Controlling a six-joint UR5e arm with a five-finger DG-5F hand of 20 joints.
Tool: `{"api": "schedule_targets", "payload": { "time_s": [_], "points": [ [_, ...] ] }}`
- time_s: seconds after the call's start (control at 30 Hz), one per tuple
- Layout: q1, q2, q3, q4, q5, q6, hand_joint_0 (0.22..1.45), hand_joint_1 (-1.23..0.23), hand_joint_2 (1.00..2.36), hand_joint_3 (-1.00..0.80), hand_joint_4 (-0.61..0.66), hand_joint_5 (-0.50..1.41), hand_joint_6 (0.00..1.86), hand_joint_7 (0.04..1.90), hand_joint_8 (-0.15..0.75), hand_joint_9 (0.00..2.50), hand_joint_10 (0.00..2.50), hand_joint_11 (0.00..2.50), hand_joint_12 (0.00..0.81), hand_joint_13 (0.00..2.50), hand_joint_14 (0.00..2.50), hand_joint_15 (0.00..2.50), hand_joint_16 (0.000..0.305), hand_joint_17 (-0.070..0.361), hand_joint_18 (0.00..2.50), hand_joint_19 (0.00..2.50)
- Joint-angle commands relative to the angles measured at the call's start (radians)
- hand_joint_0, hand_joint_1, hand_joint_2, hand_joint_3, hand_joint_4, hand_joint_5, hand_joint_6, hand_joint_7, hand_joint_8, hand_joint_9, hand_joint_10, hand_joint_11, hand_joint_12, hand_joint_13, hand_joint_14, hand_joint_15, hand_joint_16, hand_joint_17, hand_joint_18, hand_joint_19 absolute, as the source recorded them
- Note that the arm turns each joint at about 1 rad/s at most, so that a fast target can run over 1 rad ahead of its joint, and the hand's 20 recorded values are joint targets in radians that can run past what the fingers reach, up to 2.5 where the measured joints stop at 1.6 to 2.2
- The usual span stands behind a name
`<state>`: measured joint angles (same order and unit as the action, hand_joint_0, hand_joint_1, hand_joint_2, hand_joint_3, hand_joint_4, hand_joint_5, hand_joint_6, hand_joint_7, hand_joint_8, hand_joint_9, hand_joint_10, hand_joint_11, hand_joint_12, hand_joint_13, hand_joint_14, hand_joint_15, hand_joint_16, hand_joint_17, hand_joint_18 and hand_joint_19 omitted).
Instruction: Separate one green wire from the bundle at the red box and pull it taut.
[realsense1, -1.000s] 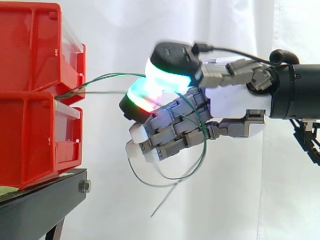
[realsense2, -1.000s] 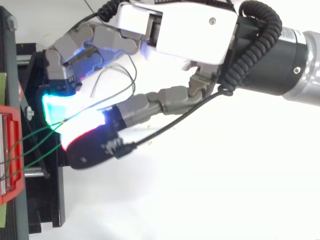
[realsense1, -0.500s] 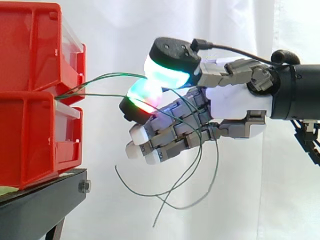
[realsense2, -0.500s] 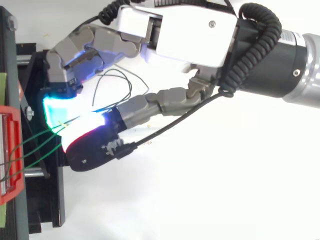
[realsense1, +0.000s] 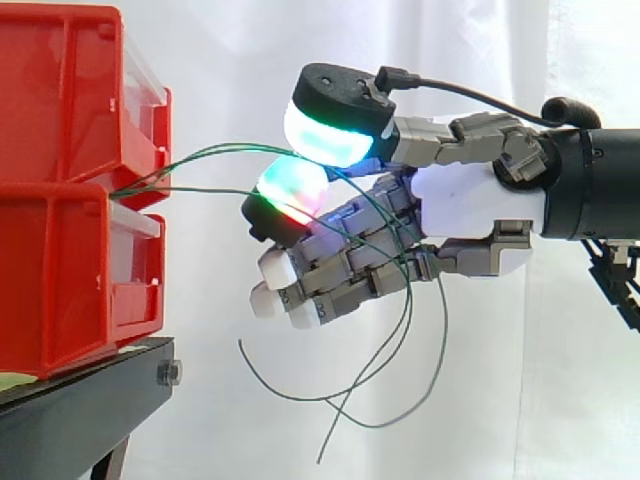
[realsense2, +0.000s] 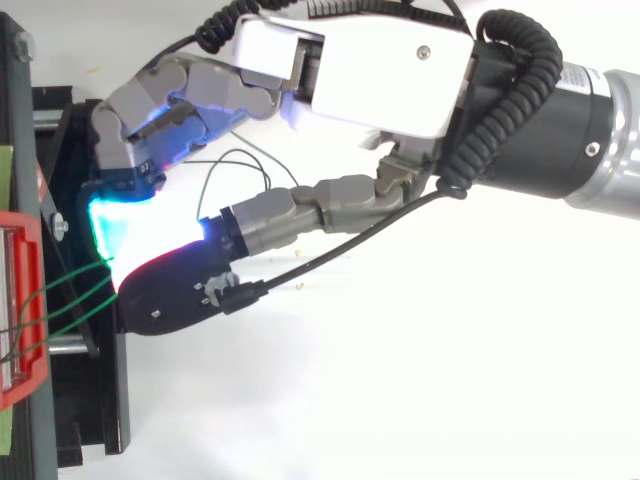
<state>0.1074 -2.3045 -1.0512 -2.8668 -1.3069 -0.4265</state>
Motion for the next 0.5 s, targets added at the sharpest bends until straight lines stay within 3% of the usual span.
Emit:
{"api": "schedule_targets", "payload": {
  "time_s": [0.0,0.47],
  "points": [
    [0.0,0.0,-0.001,0.0,0.0,0.0,0.58,-0.69,1.01,-0.33,0.2,-0.17,0.89,1.1,0.311,0.84,0.01,0.57,0.346,0.6,0.01,0.28,0.045,0.101,0.49,0.29],
    [0.0,0.0,-0.001,-0.003,0.0,0.0,0.58,-0.83,1.0,-0.48,0.2,-0.18,0.9,1.06,0.303,0.81,0.01,0.57,0.346,0.6,0.01,0.26,0.047,0.106,0.55,0.27]
  ]
}}
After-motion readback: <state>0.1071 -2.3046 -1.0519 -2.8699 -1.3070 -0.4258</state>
